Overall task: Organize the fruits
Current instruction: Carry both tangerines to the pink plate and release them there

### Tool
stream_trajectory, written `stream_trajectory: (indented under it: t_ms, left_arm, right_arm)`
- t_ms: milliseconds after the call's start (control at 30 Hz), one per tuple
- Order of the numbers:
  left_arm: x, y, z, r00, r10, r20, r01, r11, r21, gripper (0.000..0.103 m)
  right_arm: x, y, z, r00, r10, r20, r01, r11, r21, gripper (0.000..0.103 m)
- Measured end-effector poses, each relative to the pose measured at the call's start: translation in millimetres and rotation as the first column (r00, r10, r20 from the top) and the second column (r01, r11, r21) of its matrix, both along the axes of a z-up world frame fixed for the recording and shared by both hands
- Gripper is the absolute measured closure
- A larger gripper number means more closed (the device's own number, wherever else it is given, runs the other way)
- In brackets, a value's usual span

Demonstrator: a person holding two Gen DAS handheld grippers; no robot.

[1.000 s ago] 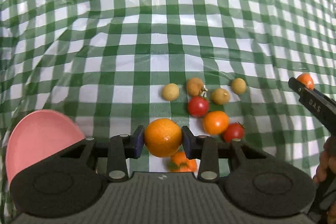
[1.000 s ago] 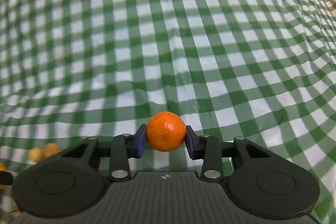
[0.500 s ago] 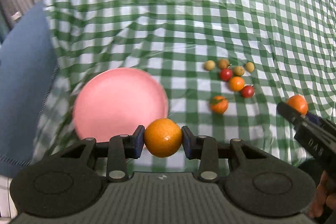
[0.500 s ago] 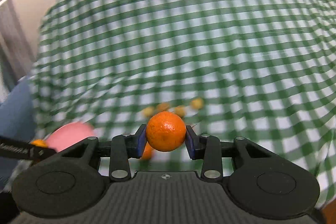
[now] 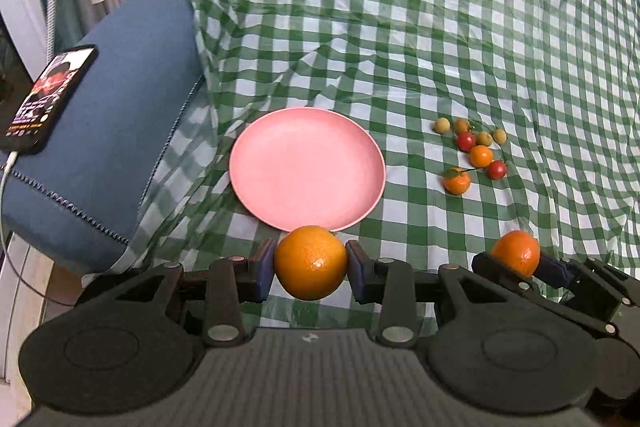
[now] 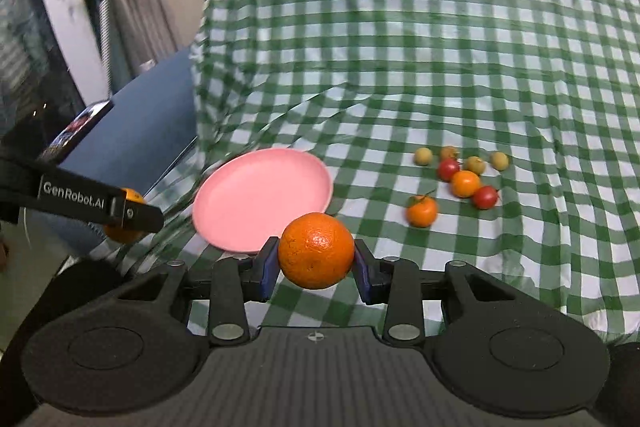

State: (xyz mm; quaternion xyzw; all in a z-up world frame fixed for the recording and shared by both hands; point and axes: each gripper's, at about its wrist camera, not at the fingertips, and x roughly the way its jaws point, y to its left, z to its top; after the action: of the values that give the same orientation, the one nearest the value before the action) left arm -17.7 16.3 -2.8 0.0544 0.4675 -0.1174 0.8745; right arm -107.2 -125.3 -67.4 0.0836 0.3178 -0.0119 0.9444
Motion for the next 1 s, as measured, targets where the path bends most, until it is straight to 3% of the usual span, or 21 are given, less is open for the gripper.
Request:
stream_trajectory:
  t_ms: [300, 500, 1000]
  left_arm:
    - [8.6, 17.9, -6.1, 1.0, 0.023, -0.014, -0.023, 0.999, -0.031, 0.061]
    - [24.1, 23.6, -15.7, 0.999, 0.037, -0.03, -0.038, 0.999, -0.016, 0.061]
    - [111.8, 14.7, -72.7, 0.992, 0.052, -0.119, -0.05, 0.999, 0.021, 0.062]
  right_arm:
    - [10.2, 13.9, -0.7, 0.999, 0.034, -0.028, -0.036, 0.998, -0.058, 0.064]
    - [31.0, 15.7, -5.6, 0.999, 0.042, -0.031, -0.043, 0.998, -0.037, 0.064]
    - [122.4, 28.3, -41.7, 0.991, 0.064, -0.114, -0.071, 0.995, -0.067, 0.064]
